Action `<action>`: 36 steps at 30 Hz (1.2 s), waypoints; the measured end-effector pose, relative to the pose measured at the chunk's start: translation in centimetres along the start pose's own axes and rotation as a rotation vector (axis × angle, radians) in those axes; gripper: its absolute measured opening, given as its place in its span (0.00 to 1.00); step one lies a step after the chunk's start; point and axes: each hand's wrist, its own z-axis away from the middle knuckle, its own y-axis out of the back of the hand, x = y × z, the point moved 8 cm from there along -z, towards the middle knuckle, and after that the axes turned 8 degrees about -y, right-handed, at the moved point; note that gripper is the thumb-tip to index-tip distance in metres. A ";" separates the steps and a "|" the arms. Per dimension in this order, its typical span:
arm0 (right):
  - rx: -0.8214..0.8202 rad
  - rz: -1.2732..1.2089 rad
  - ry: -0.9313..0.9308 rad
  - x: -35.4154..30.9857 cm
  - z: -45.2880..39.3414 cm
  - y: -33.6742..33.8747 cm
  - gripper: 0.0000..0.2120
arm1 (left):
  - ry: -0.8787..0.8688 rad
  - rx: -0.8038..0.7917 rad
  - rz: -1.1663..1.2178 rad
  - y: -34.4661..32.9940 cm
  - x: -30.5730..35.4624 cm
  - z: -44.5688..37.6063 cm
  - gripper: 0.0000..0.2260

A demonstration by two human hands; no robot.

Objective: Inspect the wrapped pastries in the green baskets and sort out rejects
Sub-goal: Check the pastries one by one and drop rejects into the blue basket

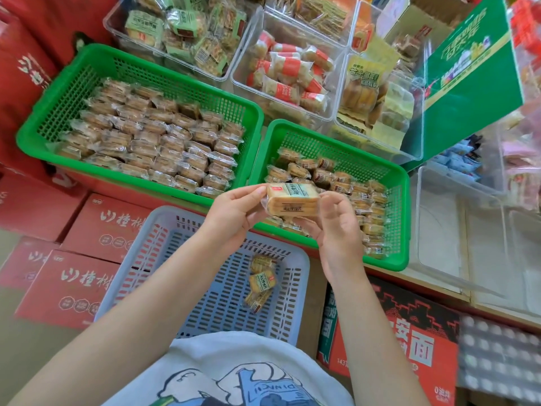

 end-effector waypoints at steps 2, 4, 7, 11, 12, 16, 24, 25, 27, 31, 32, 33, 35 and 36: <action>0.010 0.100 0.039 -0.1 -0.7 -0.1 0.21 | 0.024 0.043 0.011 0.4 -0.5 -1.0 0.07; 0.044 0.236 0.078 0.0 -1.6 0.2 0.14 | 0.051 0.055 0.017 0.4 -0.8 -2.0 0.08; 0.058 0.433 0.127 0.3 -3.6 0.8 0.15 | 0.071 0.059 0.045 0.5 -0.7 -3.5 0.10; 0.075 0.632 0.126 0.3 -6.4 1.2 0.16 | -0.006 0.153 -0.228 1.7 -0.1 -5.7 0.04; 0.090 0.648 0.122 0.3 -7.0 1.3 0.16 | -0.050 0.174 -0.327 1.9 0.3 -6.3 0.03; 0.131 0.670 0.130 0.5 -9.9 1.6 0.18 | -0.120 0.073 -0.537 0.2 0.8 -8.4 0.09; 0.075 0.670 0.076 1.3 -13.7 2.0 0.12 | -0.312 -0.008 -0.981 -0.8 1.2 -12.2 0.09; 0.060 0.645 0.058 1.5 -13.9 1.9 0.12 | -0.304 0.009 -0.955 -0.7 1.0 -12.6 0.09; 0.051 0.600 0.020 1.8 -14.2 2.0 0.12 | -0.298 0.031 -0.943 -0.6 0.7 -13.2 0.08; 0.110 0.533 -0.009 1.9 -15.0 2.9 0.15 | -0.286 -0.003 -0.854 -1.0 0.1 -13.6 0.08; 0.146 0.512 -0.020 1.8 -15.3 3.2 0.16 | -0.342 0.007 -0.871 -1.1 0.4 -13.4 0.09; 0.191 0.489 -0.030 1.7 -15.6 3.5 0.17 | -0.417 0.026 -0.925 -1.2 0.9 -13.1 0.10; 0.275 0.438 -0.047 1.7 -16.6 4.1 0.17 | -0.570 0.045 -1.099 -1.6 1.7 -12.3 0.12; 0.294 0.420 -0.040 1.6 -17.3 4.1 0.17 | -0.623 0.035 -1.196 -1.6 1.6 -12.1 0.13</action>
